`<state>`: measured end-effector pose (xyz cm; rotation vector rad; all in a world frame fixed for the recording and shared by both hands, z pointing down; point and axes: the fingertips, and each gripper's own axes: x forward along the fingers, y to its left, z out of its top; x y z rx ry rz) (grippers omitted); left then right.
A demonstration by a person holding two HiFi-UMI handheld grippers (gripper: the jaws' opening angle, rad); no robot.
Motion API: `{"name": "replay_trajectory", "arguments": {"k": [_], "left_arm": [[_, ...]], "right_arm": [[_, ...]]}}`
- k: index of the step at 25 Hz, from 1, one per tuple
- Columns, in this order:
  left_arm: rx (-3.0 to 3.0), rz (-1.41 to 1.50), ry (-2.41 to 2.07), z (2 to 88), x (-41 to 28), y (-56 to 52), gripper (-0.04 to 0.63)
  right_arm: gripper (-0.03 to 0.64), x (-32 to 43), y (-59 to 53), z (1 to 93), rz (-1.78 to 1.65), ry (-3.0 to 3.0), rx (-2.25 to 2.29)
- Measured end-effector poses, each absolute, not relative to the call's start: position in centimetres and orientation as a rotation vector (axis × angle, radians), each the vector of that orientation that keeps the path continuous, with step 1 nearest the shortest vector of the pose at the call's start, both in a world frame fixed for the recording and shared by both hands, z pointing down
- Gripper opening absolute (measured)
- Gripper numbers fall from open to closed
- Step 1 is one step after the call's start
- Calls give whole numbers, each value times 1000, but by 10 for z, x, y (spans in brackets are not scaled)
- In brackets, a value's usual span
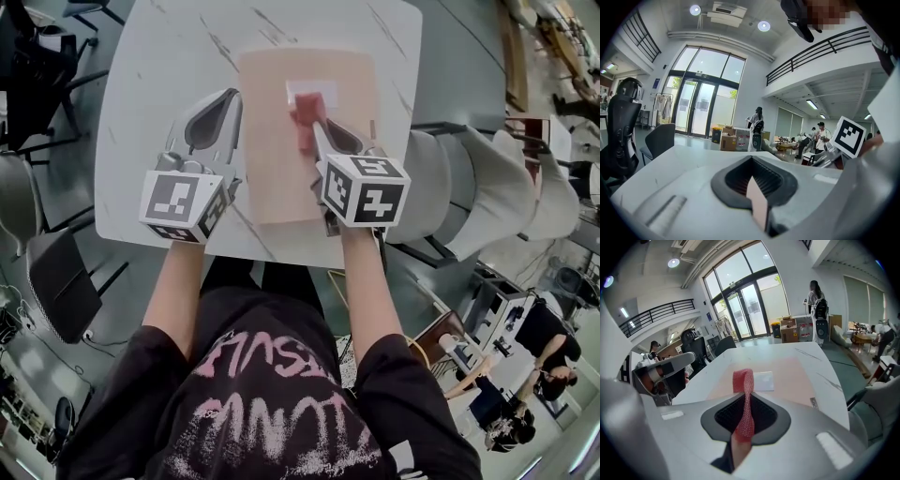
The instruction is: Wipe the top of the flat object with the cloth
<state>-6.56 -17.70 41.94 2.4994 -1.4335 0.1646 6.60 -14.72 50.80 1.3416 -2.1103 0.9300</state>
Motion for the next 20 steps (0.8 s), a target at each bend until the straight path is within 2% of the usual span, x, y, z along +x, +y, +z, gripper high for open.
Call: {"name": "replay_trajectory", "arguments": {"k": [20], "left_arm": [[2542, 164, -1358, 421, -26, -176, 0]], "right_arm": [[55, 159, -137, 514, 952, -1969, 1534]]}}
